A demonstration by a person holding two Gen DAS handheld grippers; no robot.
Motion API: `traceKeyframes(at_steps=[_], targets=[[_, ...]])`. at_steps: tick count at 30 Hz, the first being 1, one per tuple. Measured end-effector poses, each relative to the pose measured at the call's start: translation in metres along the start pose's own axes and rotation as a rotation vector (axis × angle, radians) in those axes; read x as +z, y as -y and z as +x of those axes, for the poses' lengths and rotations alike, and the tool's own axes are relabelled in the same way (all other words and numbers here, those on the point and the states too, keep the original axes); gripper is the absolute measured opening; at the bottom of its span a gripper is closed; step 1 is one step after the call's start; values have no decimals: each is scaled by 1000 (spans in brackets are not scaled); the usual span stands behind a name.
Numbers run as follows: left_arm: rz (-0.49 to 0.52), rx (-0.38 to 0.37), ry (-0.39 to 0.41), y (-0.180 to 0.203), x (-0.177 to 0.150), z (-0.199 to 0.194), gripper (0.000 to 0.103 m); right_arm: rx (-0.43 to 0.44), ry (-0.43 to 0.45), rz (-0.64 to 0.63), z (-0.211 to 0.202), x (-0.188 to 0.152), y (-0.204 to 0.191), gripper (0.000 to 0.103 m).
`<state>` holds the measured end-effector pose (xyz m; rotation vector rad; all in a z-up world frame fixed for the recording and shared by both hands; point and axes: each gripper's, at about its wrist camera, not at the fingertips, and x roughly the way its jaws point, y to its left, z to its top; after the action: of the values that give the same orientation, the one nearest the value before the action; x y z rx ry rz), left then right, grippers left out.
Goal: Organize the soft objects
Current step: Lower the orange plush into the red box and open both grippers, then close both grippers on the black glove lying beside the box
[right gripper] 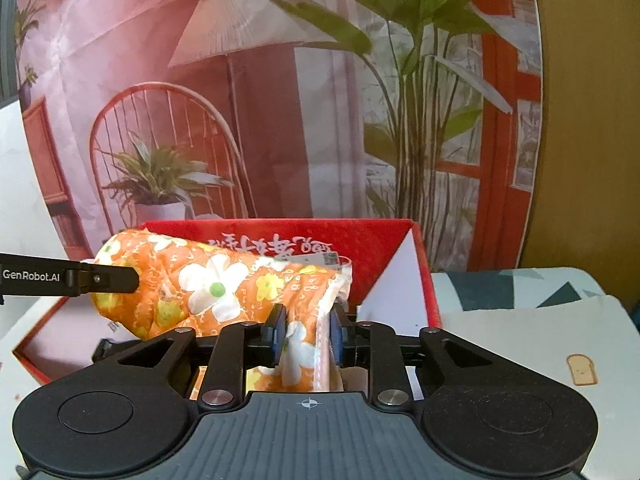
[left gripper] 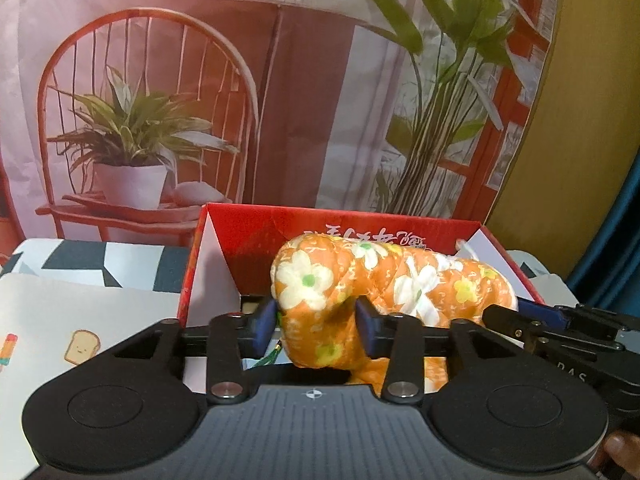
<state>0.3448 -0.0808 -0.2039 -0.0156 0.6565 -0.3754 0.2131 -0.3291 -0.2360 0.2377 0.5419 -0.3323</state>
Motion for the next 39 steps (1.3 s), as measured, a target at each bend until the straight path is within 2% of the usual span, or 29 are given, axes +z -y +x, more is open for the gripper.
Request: traceKeyframes(at_steps=[3, 5, 8, 15, 17, 18, 20, 27, 35, 39], targets=[[14, 14, 9, 1, 0, -6, 59, -5, 6, -5, -5, -1, 0, 30], [22, 17, 13, 2, 1, -12, 66, -9, 10, -3, -9, -2, 0, 40], [39, 28, 29, 4, 1, -23, 74, -10, 22, 3, -19, -2, 0, 44], [45, 39, 41, 4, -12, -58, 84, 6, 44, 7, -49, -11, -8, 50], [45, 38, 36, 2, -20, -70, 88, 17, 55, 14, -61, -16, -10, 63], [44, 39, 33, 2, -26, -77, 89, 23, 63, 15, -67, -18, -12, 66], [40, 37, 22, -1, -38, -89, 89, 32, 73, 12, -79, -24, -15, 72], [18, 30, -39, -7, -90, -122, 89, 71, 64, 6, -115, -52, -29, 74], [-53, 15, -112, -12, -146, -136, 88, 83, -9, -4, -136, -100, -39, 74], [-94, -12, -146, -11, -161, -131, 81, 78, -62, -4, -138, -125, -41, 73]])
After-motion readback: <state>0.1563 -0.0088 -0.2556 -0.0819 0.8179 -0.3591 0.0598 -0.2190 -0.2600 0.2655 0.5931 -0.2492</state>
